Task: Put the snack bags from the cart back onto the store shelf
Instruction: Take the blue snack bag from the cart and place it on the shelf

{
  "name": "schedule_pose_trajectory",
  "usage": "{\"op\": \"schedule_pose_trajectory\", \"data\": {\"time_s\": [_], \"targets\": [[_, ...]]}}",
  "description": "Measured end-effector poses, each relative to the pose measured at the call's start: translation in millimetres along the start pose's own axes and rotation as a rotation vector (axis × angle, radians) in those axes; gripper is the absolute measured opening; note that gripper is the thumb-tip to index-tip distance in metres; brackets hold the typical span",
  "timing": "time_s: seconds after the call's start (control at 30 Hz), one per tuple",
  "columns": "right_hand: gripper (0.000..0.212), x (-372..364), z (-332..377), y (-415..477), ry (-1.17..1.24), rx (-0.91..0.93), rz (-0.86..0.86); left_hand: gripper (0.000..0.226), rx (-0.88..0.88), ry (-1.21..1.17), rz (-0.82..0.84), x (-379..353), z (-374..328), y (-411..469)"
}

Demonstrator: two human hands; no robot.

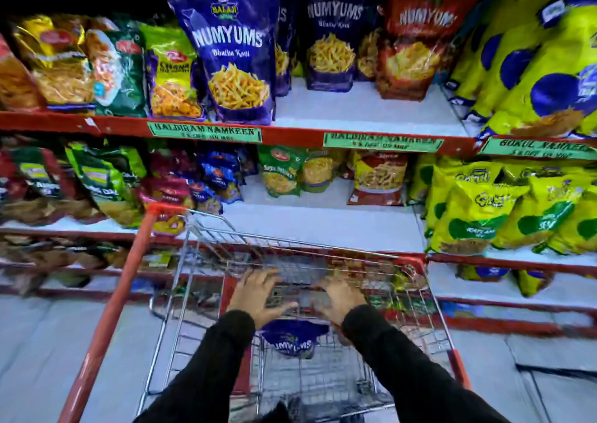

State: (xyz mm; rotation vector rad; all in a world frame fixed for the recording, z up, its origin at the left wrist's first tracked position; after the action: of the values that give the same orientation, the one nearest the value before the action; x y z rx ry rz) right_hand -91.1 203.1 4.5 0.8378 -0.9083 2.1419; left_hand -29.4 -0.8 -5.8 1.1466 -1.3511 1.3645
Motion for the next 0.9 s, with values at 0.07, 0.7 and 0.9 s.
{"op": "schedule_pose_trajectory", "data": {"time_s": [0.07,0.7,0.9], "targets": [[0.055,-16.9,-5.9,1.6,-0.110,-0.084,0.115,0.098,-0.049,0.090,0.270,-25.7,1.7,-6.0],[0.029,-41.9,-15.3,-11.5,-0.211,0.050,0.021,0.028,0.244,-0.247,0.421,-54.0,17.6,-10.2],[0.021,6.2,4.1,-18.6,0.168,0.092,-0.004,0.016,0.159,-0.344,0.350,2.0,41.3,-4.9]]}}
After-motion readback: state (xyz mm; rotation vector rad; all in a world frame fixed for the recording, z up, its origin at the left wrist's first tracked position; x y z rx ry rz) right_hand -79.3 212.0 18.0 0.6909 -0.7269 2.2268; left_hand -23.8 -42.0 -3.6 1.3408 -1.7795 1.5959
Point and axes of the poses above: each hand's wrist, its own y-axis towards the middle knuckle, its own x-axis out of the back of the hand, z = x × y, the point moved 3 cm from there along y, towards the middle knuckle, and after that the axes turned 12 degrees about y, right-handed, at the moved point
